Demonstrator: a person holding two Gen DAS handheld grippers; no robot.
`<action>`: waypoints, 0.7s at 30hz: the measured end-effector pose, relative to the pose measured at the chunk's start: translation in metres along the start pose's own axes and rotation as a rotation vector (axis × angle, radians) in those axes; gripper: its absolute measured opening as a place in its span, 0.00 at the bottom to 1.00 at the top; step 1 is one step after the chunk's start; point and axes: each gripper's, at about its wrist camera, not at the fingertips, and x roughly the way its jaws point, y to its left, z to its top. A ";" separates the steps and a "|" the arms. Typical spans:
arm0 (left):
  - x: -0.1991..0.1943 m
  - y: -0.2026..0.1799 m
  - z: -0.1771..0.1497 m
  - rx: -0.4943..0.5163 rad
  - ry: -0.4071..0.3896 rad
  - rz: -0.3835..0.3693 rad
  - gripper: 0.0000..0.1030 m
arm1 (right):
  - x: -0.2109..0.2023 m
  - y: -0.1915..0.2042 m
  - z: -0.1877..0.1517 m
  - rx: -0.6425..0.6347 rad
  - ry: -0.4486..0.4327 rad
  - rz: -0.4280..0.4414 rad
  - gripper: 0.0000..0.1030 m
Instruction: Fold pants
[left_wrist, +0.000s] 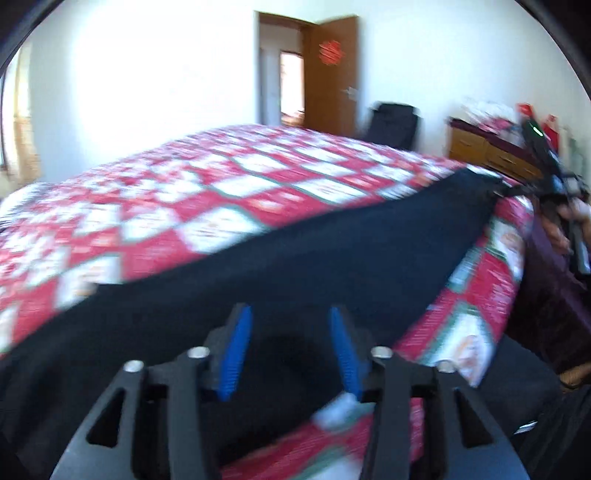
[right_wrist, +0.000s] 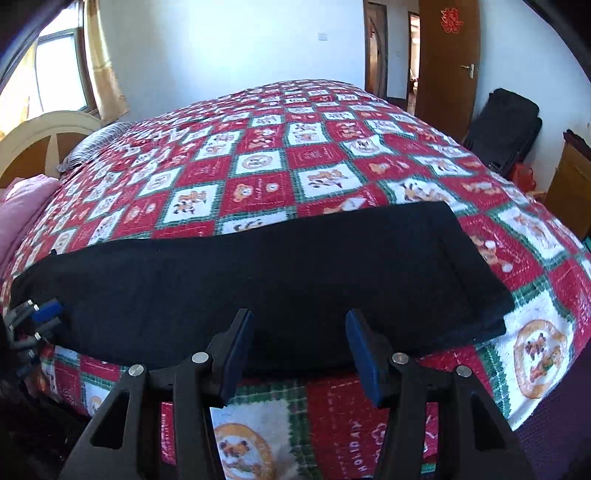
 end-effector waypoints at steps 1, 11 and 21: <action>-0.008 0.016 -0.001 -0.016 -0.013 0.056 0.57 | -0.001 0.001 -0.001 0.009 -0.004 0.014 0.53; -0.047 0.194 -0.052 -0.235 0.071 0.534 0.57 | 0.011 0.091 0.013 -0.144 0.002 0.171 0.53; -0.059 0.248 -0.085 -0.469 0.020 0.548 0.72 | 0.097 0.282 0.072 -0.187 0.171 0.620 0.53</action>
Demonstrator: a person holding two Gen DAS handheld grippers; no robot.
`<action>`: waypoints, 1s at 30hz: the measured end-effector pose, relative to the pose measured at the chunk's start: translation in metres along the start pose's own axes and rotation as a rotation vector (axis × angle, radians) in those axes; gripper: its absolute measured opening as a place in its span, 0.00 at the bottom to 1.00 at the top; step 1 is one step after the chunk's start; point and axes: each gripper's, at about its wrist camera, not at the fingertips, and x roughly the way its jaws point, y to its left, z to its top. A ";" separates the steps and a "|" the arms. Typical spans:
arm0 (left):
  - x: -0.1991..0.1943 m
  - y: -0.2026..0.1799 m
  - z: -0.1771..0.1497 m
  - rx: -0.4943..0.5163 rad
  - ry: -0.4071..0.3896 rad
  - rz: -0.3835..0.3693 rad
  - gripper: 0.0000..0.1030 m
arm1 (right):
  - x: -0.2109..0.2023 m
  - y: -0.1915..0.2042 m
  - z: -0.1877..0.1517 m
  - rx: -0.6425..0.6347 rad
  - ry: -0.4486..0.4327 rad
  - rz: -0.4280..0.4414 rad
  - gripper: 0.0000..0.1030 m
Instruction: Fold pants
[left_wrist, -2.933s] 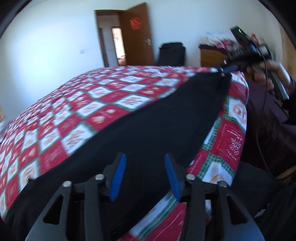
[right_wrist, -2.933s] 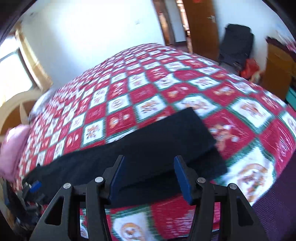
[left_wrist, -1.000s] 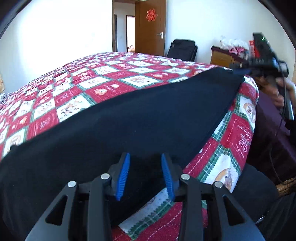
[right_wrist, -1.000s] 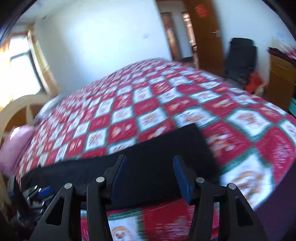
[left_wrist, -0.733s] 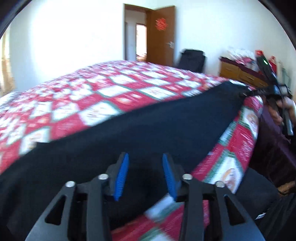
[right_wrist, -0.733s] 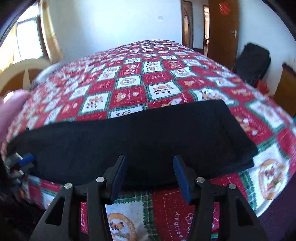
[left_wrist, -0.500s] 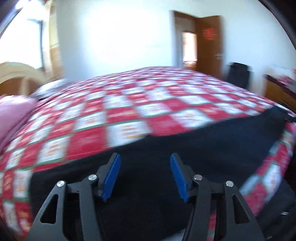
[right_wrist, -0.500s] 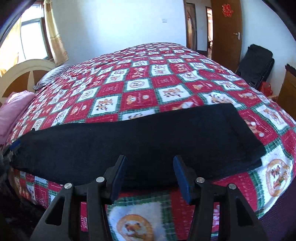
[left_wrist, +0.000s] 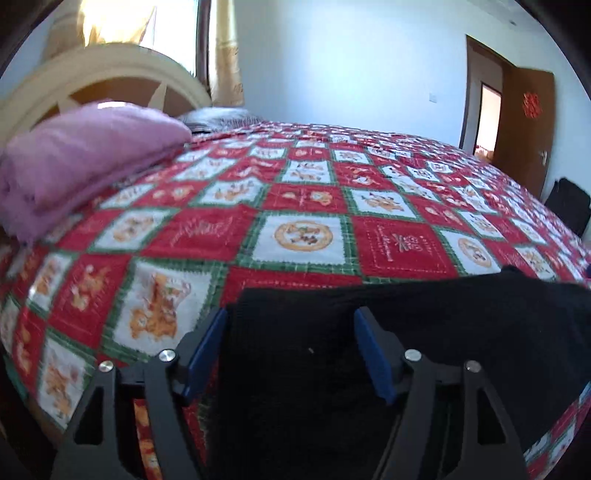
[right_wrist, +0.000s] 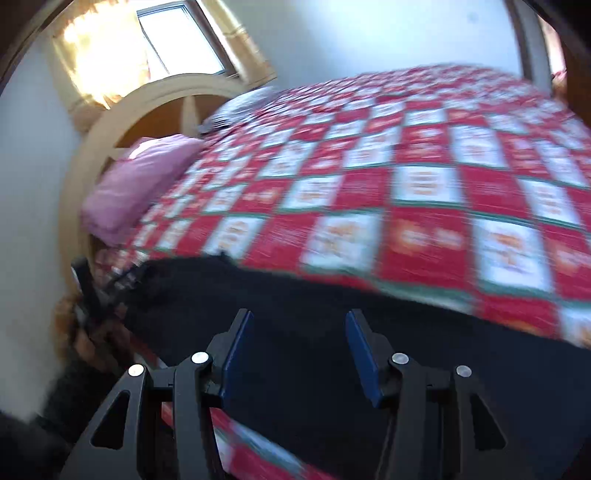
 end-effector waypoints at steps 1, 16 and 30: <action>0.003 0.000 -0.001 0.005 0.007 -0.006 0.73 | 0.022 0.011 0.012 -0.006 0.015 0.024 0.53; 0.008 0.014 -0.011 -0.030 -0.046 -0.007 0.96 | 0.148 0.054 0.043 0.085 0.201 0.054 0.07; 0.009 0.019 -0.015 -0.037 -0.093 -0.001 1.00 | 0.148 0.038 0.040 0.058 0.124 -0.078 0.00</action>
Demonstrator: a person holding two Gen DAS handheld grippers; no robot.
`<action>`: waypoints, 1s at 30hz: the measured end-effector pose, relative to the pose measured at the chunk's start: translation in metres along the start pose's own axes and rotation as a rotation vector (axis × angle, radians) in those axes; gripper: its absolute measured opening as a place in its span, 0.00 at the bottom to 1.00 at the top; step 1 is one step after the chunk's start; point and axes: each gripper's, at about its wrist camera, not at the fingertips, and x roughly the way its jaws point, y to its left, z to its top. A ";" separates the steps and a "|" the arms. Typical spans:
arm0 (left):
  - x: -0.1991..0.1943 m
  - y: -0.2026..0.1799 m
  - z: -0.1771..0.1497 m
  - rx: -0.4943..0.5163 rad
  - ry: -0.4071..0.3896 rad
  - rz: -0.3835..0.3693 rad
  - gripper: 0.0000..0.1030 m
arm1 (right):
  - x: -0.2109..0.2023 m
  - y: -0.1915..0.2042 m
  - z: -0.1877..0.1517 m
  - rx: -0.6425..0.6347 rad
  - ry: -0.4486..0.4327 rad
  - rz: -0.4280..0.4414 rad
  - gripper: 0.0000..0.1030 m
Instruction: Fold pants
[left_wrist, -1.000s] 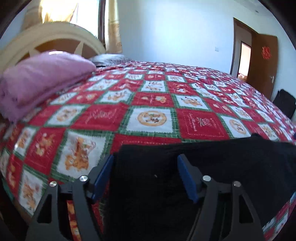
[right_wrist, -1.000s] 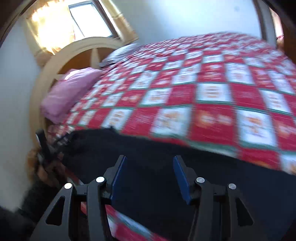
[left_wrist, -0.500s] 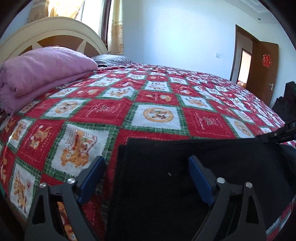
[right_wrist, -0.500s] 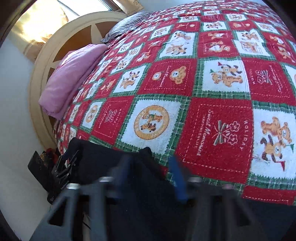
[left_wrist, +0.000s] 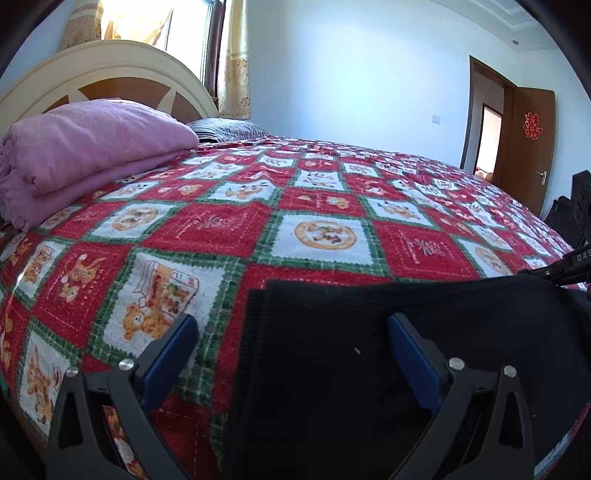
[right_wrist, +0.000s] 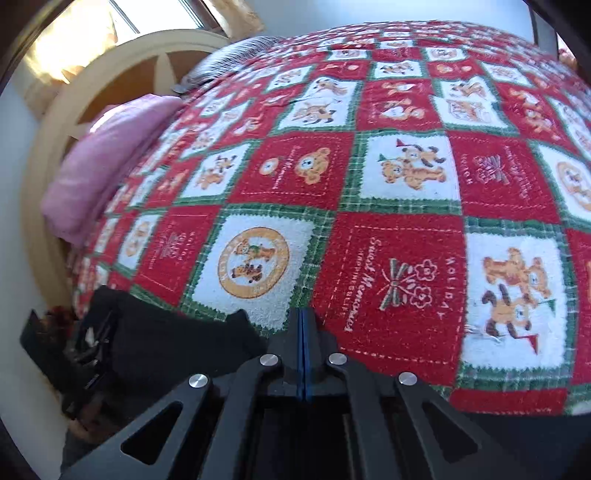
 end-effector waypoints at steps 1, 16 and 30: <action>-0.001 -0.001 0.000 -0.002 -0.002 0.005 1.00 | -0.005 -0.001 -0.001 0.003 -0.002 -0.005 0.01; -0.057 -0.058 0.023 0.070 -0.082 -0.042 1.00 | -0.161 -0.114 -0.078 0.156 -0.198 -0.107 0.61; -0.050 -0.120 0.003 0.173 0.025 -0.106 1.00 | -0.364 -0.267 -0.174 0.357 -0.403 -0.575 0.61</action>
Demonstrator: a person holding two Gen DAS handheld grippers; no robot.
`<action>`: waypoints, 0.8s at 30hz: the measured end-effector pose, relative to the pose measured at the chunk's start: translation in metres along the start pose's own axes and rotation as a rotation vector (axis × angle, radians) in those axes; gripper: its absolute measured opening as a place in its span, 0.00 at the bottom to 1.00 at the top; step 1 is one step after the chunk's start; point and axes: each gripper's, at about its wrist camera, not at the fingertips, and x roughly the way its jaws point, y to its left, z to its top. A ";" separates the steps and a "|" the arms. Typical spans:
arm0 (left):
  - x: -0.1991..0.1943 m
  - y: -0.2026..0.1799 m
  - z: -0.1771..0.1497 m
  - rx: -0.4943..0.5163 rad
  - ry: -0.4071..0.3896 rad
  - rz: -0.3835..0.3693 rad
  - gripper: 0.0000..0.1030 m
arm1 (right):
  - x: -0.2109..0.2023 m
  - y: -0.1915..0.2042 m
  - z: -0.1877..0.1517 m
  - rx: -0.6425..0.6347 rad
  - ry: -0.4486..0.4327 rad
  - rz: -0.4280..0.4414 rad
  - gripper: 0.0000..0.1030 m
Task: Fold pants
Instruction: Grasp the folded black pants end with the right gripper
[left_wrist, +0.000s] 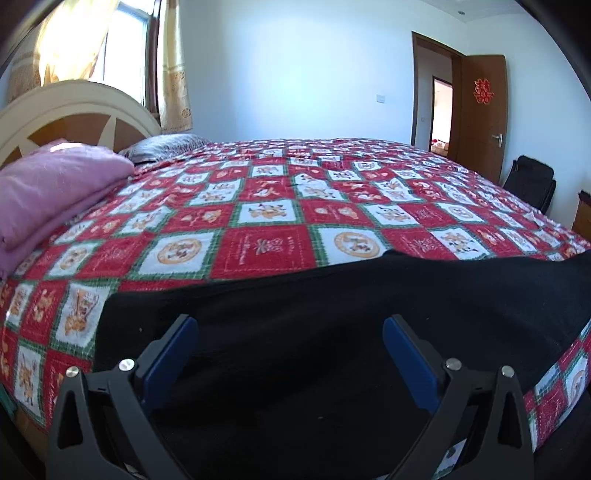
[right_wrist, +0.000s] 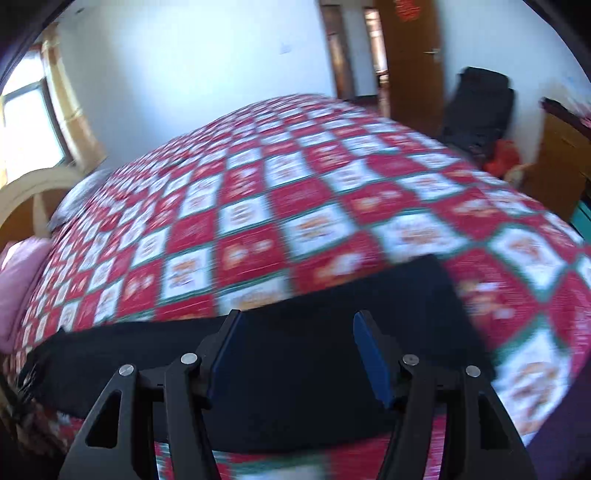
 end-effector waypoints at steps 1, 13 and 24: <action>0.001 -0.003 0.000 0.008 0.002 0.006 1.00 | -0.001 -0.009 -0.001 -0.004 0.001 -0.018 0.61; 0.022 -0.007 -0.016 -0.032 0.056 0.065 1.00 | 0.017 -0.002 -0.042 -0.251 0.006 -0.149 0.60; 0.013 -0.033 -0.013 0.057 0.046 0.060 1.00 | -0.001 -0.014 -0.035 -0.241 -0.048 -0.189 0.60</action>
